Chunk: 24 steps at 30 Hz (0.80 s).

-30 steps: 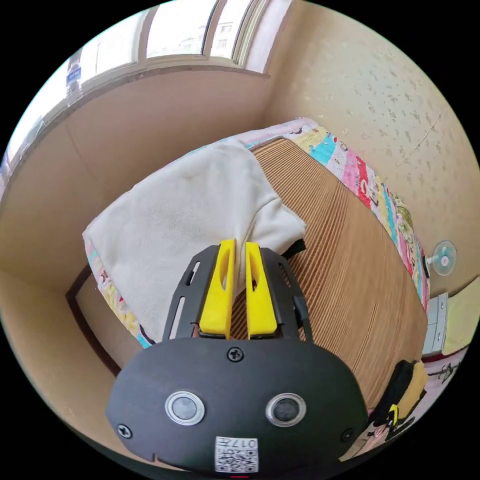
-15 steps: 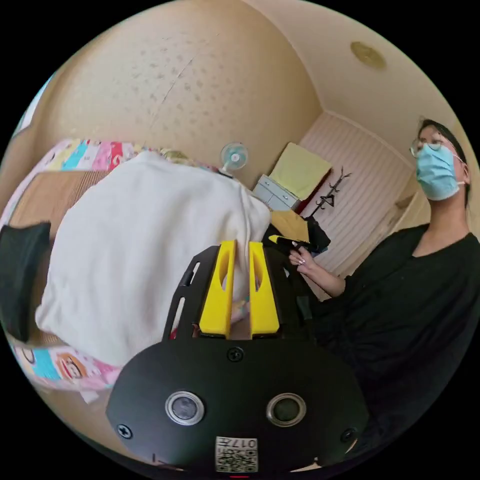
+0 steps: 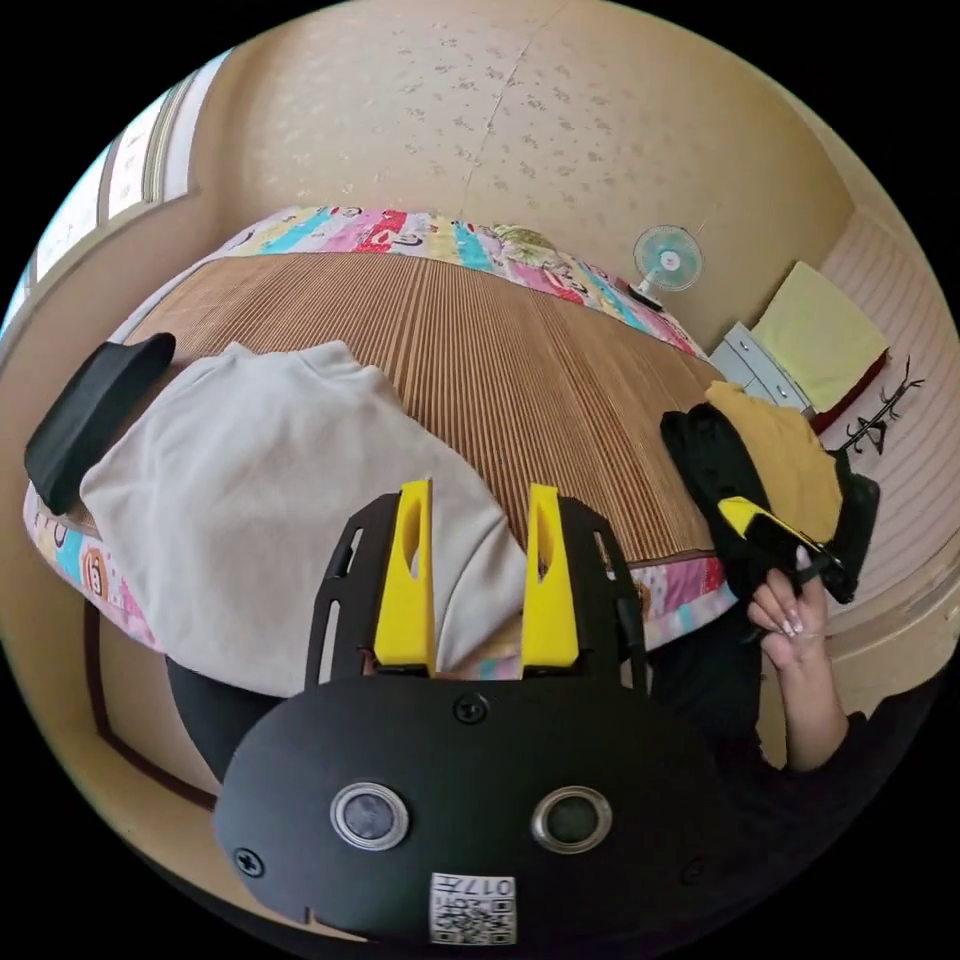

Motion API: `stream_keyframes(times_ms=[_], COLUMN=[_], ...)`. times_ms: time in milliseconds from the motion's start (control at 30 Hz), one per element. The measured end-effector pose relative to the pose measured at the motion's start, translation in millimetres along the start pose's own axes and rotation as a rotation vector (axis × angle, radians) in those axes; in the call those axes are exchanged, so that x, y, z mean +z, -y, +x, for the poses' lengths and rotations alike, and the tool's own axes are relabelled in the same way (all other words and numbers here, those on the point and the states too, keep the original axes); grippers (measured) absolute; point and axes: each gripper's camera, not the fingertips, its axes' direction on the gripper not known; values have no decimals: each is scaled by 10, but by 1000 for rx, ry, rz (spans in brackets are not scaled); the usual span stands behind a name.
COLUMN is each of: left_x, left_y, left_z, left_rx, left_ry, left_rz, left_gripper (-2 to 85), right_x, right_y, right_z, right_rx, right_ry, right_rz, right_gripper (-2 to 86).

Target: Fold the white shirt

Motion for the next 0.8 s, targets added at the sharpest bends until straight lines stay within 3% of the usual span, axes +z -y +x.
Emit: stream_keyframes(times_ms=[133, 300, 433, 567, 800], left_x=[757, 866, 694, 146, -1643], left_y=[-127, -391, -456, -624, -1127], left_z=[-14, 127, -156, -1030, -2092], left_rx=[-148, -8, -5, -77, 233], left_ry=[100, 259, 186, -262, -952], left_rz=[-123, -79, -127, -91, 248], left_gripper=[141, 133, 79, 53, 46], right_x=[-24, -138, -148, -210, -122], right_y=[72, 21, 49, 208, 437], right_z=[-37, 79, 301, 284, -49], right_rx=[25, 96, 188, 155, 19], right_ry=[-24, -76, -98, -68, 16], right_rz=[-15, -44, -90, -45, -42], right_gripper=[5, 5, 6, 7, 10])
